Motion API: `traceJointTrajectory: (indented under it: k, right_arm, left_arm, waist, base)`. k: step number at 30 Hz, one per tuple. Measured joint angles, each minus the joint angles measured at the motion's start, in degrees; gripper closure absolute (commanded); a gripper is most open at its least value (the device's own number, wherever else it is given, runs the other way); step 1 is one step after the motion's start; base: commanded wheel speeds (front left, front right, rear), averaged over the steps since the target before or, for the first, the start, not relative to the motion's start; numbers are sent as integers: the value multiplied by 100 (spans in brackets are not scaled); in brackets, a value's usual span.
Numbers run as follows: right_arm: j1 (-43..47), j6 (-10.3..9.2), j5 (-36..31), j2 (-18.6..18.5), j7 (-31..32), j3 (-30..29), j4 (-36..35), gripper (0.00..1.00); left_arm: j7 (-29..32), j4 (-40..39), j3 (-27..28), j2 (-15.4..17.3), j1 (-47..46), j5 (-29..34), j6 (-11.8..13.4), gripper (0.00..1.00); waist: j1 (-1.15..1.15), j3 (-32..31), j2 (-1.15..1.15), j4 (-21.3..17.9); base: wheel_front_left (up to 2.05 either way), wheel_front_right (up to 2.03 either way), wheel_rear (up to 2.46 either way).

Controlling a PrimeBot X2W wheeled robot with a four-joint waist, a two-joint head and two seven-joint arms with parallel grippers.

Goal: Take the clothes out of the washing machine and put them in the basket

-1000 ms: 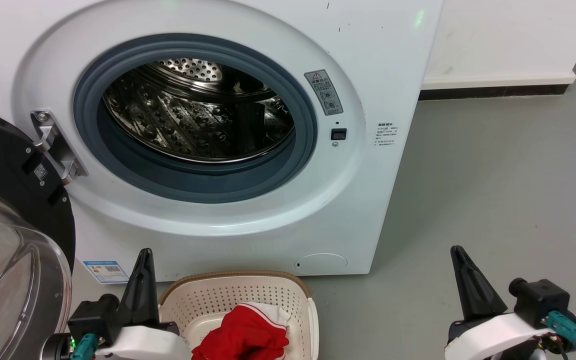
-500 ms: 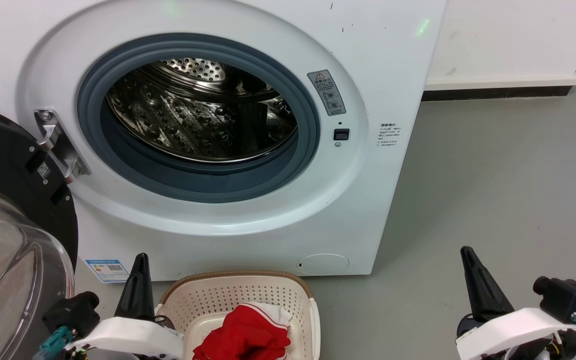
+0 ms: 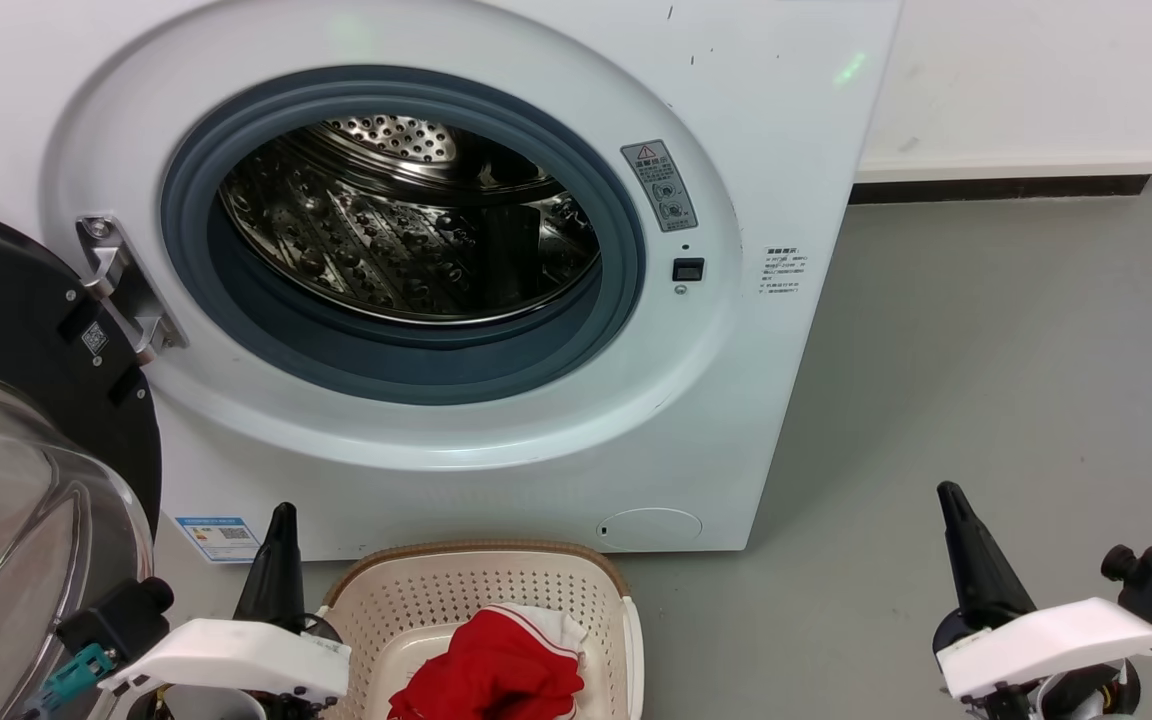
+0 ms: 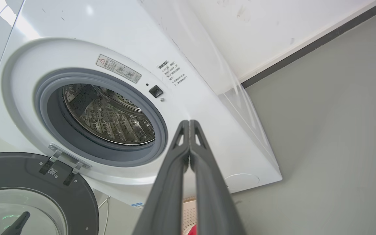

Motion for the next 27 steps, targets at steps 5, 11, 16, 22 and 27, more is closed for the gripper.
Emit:
traceJointTrajectory:
  k: [5,11,16,22,27]
  right_arm:
    - [-55,0,430,-9,52,-33,42,100]
    - [-102,0,925,-20,107,-79,94,100]
    - [-134,0,1306,-27,163,-115,133,100]
    - [-181,0,1729,-33,231,-163,176,100]
    - [-198,0,2071,-36,286,-197,211,100]
  left_arm:
    - [78,53,46,-10,-24,-408,-69,100]
    - [177,113,92,-31,-67,-870,-138,100]
    - [271,163,143,-40,-135,-1229,-192,100]
    - [356,222,203,-62,-155,-1635,-247,100]
    - [430,274,243,-88,-196,-1959,-298,100]
  waist:
    - [0,-2,0,13]
    - [0,-4,0,29]
    - [0,-6,0,42]
    - [0,-9,0,58]
    - [0,-11,0,71]
  base:
    - [0,0,0]
    - [0,0,0]
    - [0,0,0]
    - [0,0,0]
    - [0,0,0]
